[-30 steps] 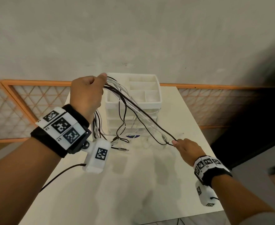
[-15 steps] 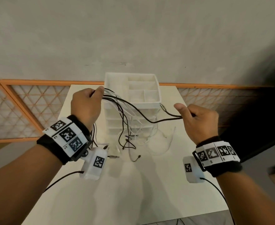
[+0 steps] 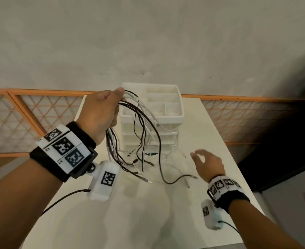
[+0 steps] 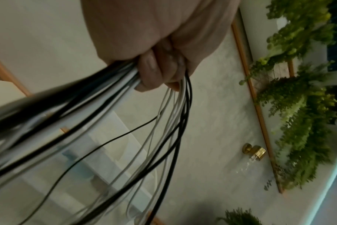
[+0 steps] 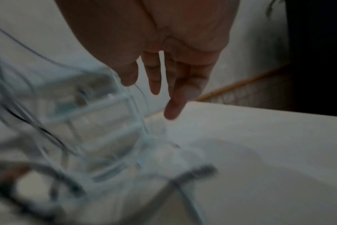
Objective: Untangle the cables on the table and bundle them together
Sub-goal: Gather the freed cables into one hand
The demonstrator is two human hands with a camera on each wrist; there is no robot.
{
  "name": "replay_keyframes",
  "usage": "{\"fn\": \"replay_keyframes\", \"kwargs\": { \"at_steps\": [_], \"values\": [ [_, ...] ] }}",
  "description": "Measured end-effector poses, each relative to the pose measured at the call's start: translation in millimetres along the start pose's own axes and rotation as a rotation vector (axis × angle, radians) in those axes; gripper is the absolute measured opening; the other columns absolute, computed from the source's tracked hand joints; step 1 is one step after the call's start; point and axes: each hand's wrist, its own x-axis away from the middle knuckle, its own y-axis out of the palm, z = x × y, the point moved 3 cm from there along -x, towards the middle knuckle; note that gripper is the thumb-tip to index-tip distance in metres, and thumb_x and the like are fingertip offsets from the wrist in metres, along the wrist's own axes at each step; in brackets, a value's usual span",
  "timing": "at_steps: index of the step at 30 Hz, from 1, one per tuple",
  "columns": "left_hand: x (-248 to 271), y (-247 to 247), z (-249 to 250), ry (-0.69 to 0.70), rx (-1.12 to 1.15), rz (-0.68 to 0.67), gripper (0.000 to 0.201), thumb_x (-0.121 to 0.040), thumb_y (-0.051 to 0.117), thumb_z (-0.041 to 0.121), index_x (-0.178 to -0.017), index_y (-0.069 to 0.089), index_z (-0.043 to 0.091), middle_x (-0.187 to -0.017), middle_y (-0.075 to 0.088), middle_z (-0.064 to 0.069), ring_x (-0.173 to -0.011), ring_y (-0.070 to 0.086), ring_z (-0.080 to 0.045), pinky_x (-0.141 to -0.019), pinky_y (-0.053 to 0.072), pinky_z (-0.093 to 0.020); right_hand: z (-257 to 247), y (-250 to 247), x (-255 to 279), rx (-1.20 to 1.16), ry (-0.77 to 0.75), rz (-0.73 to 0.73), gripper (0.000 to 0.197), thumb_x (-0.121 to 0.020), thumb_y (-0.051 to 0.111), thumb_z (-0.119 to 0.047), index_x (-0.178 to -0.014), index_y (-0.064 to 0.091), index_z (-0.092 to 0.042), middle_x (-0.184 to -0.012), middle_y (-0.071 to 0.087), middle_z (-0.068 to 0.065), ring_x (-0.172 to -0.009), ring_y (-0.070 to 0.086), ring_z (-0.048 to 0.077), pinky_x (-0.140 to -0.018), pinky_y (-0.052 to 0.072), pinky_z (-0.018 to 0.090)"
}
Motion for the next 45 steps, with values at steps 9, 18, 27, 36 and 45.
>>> {"fn": "replay_keyframes", "kwargs": {
  "at_steps": [9, 18, 27, 36, 45],
  "values": [
    [12, 29, -1, 0.047, -0.091, -0.149, 0.035, -0.098, 0.061, 0.031, -0.068, 0.057, 0.013, -0.042, 0.029, 0.013, -0.039, 0.019, -0.011, -0.045, 0.019, -0.023, -178, -53, 35, -0.433, -0.583, -0.274, 0.015, -0.083, 0.077, -0.027, -0.096, 0.07, -0.027, -0.092, 0.07, -0.016, -0.056, 0.05, 0.009, -0.059, 0.048, 0.022],
    [6, 11, 6, 0.145, -0.136, -0.022, 0.037, -0.098, 0.06, 0.03, -0.064, 0.061, 0.015, -0.039, 0.033, 0.013, -0.038, 0.023, -0.01, -0.046, 0.022, -0.022, -105, -12, -12, 0.155, -0.307, -0.273, 0.043, -0.083, 0.069, -0.055, -0.08, 0.072, -0.012, -0.077, 0.071, 0.009, -0.076, 0.066, 0.028, -0.071, 0.053, 0.033],
    [-10, 4, 1, 0.162, -0.184, 0.106, 0.053, -0.096, 0.059, 0.034, -0.047, 0.044, 0.02, -0.044, 0.035, 0.006, -0.039, 0.026, -0.012, -0.048, 0.024, -0.022, -114, -40, -3, 0.035, -0.376, -0.274, 0.045, -0.097, 0.048, -0.053, -0.104, 0.068, -0.014, -0.101, 0.067, 0.011, -0.089, 0.063, 0.026, -0.073, 0.048, 0.03],
    [-10, -14, -41, 0.062, -0.406, 0.258, 0.05, -0.084, 0.056, 0.05, -0.055, 0.046, 0.011, -0.059, 0.046, -0.012, -0.058, 0.042, -0.024, -0.059, 0.037, -0.037, -108, -82, 4, -0.237, -0.619, 0.286, 0.034, -0.087, 0.066, -0.044, -0.066, 0.049, -0.023, -0.064, 0.049, -0.007, -0.062, 0.05, 0.017, -0.059, 0.041, 0.031],
    [-12, -1, -2, 0.219, -0.223, 0.217, 0.054, -0.088, 0.06, 0.043, -0.068, 0.051, -0.007, -0.06, 0.039, -0.011, -0.053, 0.032, -0.021, -0.056, 0.029, -0.032, -12, -10, -4, 0.378, -0.104, -0.252, 0.057, -0.088, 0.05, -0.069, -0.057, 0.045, -0.021, -0.067, 0.05, -0.001, -0.084, 0.061, 0.032, -0.065, 0.041, 0.032]
  ]
}}
